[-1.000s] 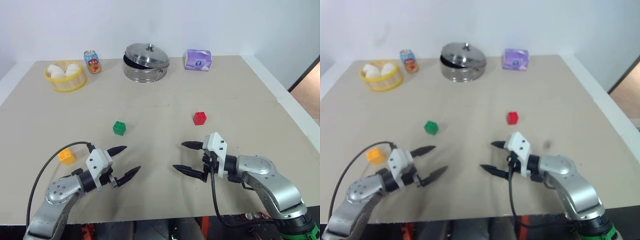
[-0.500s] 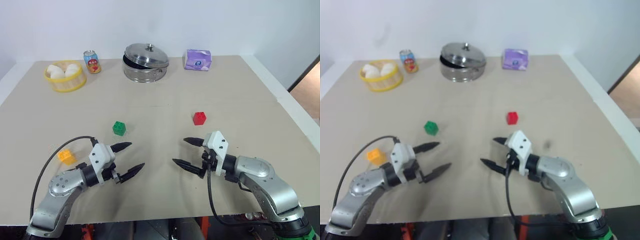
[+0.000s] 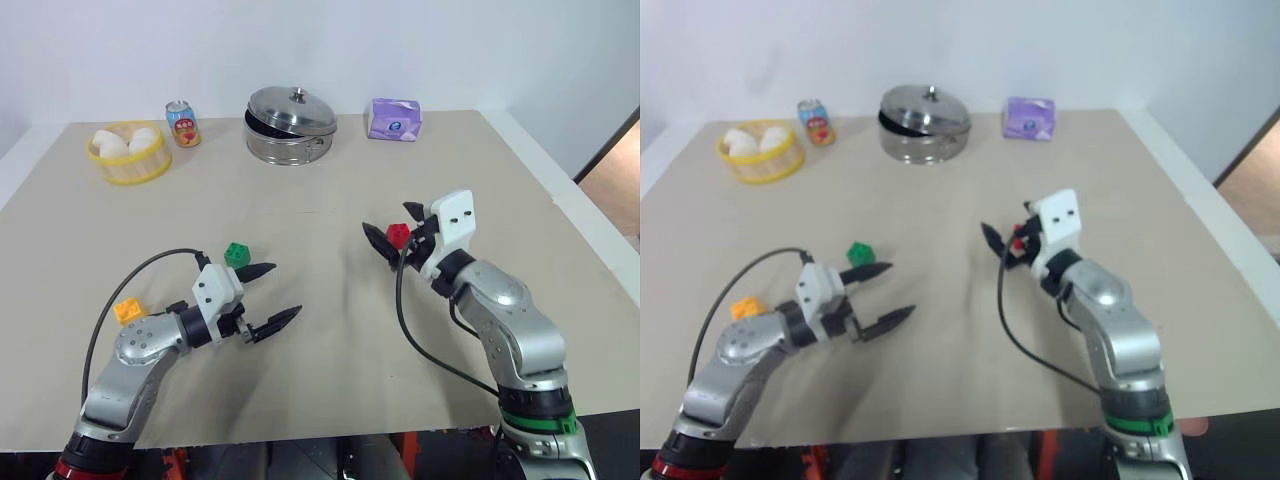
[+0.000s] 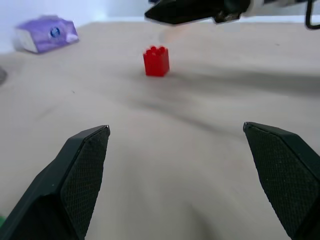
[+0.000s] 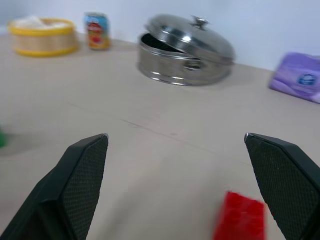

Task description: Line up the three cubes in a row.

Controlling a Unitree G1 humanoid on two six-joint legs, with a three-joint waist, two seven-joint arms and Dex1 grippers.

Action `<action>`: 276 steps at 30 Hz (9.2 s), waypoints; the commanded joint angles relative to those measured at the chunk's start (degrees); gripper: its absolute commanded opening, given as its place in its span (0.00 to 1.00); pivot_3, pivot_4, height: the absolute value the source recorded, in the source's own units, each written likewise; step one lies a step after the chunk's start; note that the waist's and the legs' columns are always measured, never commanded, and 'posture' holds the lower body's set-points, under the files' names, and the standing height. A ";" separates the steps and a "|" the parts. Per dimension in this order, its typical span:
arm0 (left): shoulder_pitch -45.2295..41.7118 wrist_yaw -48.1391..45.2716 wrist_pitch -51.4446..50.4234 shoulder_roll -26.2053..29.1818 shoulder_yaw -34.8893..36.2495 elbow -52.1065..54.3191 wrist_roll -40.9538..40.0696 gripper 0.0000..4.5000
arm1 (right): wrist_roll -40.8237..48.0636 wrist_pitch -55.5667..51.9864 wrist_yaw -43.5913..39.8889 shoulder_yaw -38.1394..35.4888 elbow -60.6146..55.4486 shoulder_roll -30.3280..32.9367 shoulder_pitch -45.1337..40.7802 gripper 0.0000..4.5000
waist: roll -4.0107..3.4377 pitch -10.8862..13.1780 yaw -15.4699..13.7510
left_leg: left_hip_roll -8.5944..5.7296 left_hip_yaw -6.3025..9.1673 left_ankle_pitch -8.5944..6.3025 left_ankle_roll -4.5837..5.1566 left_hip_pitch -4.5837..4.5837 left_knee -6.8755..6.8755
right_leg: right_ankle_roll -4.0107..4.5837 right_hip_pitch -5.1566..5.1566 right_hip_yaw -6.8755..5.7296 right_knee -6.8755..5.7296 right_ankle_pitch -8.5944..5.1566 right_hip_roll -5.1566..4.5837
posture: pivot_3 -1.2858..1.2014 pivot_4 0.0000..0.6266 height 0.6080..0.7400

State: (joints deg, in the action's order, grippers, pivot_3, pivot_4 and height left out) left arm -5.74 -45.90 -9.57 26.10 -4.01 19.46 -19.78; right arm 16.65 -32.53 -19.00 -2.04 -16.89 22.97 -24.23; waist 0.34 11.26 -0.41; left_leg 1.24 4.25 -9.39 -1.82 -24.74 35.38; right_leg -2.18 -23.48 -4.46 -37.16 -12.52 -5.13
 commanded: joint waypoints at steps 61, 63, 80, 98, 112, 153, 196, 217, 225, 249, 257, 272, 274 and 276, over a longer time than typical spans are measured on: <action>10.31 -3.30 3.41 5.96 2.04 6.41 -2.49 1.00 | -0.83 12.59 -58.29 20.57 24.49 14.90 -20.82 0.29 | 0.04 0.02 0.51 | 0.66 -0.96 -0.16 0.23 0.04 -0.02 | 0.22 -0.63 1.36 -0.04 0.21 0.91 | 0.52 0.24 1.00; 10.69 -2.44 3.19 5.69 2.01 7.23 -2.20 1.00 | -1.96 13.28 -59.49 21.29 26.32 14.57 -21.08 0.29 | 0.04 0.02 0.51 | 0.67 -0.99 -0.16 0.23 0.03 -0.01 | 0.23 -0.67 1.38 -0.04 0.25 0.91 | 0.52 0.24 1.00; 11.73 0.05 2.43 5.24 1.49 9.32 -1.41 1.00 | -6.48 16.17 -61.45 23.40 25.41 14.10 -17.16 0.29 | 0.04 0.02 0.21 | 0.67 -1.00 -0.17 0.19 0.04 -0.01 | 0.24 -0.70 1.42 -0.04 0.29 0.95 | 0.52 0.24 1.00; 11.45 -0.25 1.36 5.98 2.15 9.45 -1.71 1.00 | -1.84 14.08 -64.12 19.28 19.13 16.19 -16.45 0.99 | 0.04 0.02 0.18 | 0.67 -1.03 -0.17 0.18 0.05 0.00 | 0.23 -0.69 1.48 -0.04 0.33 0.97 | 0.52 0.24 1.00; 14.93 18.75 -6.09 -1.16 11.19 14.22 -1.38 1.00 | 12.05 -0.61 -57.06 13.11 3.16 12.91 -15.14 0.99 | 0.08 0.01 0.04 | 0.91 -1.06 -0.17 0.17 0.10 0.04 | 0.33 -0.67 1.51 -0.04 0.42 1.17 | 0.52 0.24 1.00; 2.67 34.49 -15.01 -11.10 9.44 4.00 6.48 1.00 | 8.25 5.06 -56.21 15.41 7.95 8.70 -17.84 0.99 | 0.14 -0.01 0.02 | 1.44 -1.09 -0.17 0.14 0.13 0.20 | 0.72 -0.72 1.62 -0.04 0.68 1.86 | 0.52 0.24 1.00; -10.47 23.21 -15.23 -5.29 7.49 -11.28 7.21 0.31 | 7.34 8.76 -46.71 12.44 9.42 5.08 -13.97 1.00 | 0.14 -0.01 0.04 | 1.44 -1.09 -0.13 0.07 0.14 0.15 | 0.68 -0.73 1.66 -0.04 0.75 1.88 | 0.52 0.24 1.00; -17.37 -21.00 -9.87 10.68 -5.63 -12.08 -1.17 0.31 | 10.25 4.51 -49.05 10.73 3.87 11.72 -11.89 1.00 | 0.20 0.02 0.05 | 1.48 -1.14 -0.12 0.03 0.09 0.10 | 0.74 -0.83 1.69 -0.03 0.71 1.88 | 0.52 0.24 1.00; -23.96 -25.49 -2.59 8.40 -8.77 -22.60 2.34 0.31 | 11.76 1.03 -48.75 10.27 1.86 13.63 -10.86 1.00 | 0.20 0.02 0.04 | 1.48 -1.13 -0.12 0.03 0.09 0.10 | 0.74 -0.84 1.68 -0.03 0.71 1.90 | 0.52 0.24 1.00; -23.90 -25.70 -0.47 6.09 -9.74 -27.05 6.12 0.53 | 12.87 -0.37 -47.61 10.13 -1.66 16.28 -9.13 1.00 | 0.20 0.02 0.05 | 1.49 -1.14 -0.12 0.04 0.09 0.12 | 0.72 -0.83 1.72 -0.04 0.71 1.92 | 0.52 0.24 1.00; -24.02 -26.12 0.01 7.38 -8.46 -27.11 5.99 0.99 | 12.64 -0.25 -47.81 10.51 -1.24 16.24 -9.27 1.00 | 0.20 0.02 0.05 | 1.49 -1.15 -0.12 0.04 0.08 0.12 | 0.72 -0.83 1.72 -0.04 0.71 1.91 | 0.52 0.24 1.00; -6.33 -0.35 -29.85 8.67 22.03 7.07 -13.68 0.99 | 12.73 2.28 -52.04 11.87 3.19 14.88 -13.22 1.00 | 0.25 0.05 0.55 | 1.56 -1.16 -0.12 0.04 0.10 0.09 | 0.73 -0.86 1.76 -0.04 0.70 1.96 | 0.52 0.24 1.00; -4.19 7.98 -31.01 4.86 26.60 10.67 -13.26 0.99 | 12.46 3.11 -53.21 12.59 4.92 14.18 -14.29 1.00 | 0.28 0.07 0.57 | 1.57 -1.15 -0.12 0.04 0.12 0.10 | 0.73 -0.83 1.76 -0.04 0.71 1.97 | 0.52 0.24 1.00; -1.93 15.22 -30.61 1.64 29.53 13.74 -10.42 0.99 | 12.03 3.98 -54.28 13.40 6.74 13.25 -15.54 1.00 | 0.28 0.07 0.56 | 1.57 -1.16 -0.12 0.03 0.15 0.10 | 0.72 -0.80 1.78 -0.04 0.71 1.96 | 0.52 0.24 1.00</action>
State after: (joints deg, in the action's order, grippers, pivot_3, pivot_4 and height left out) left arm -10.90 -45.15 -39.22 32.50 17.60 25.66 -32.21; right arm 28.45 -30.95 -70.83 10.86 -12.42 37.69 -36.55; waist 0.62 11.32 0.16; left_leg 2.81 3.08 -9.50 -1.79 -24.57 35.50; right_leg -1.49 -24.27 -2.65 -37.19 -11.78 -3.17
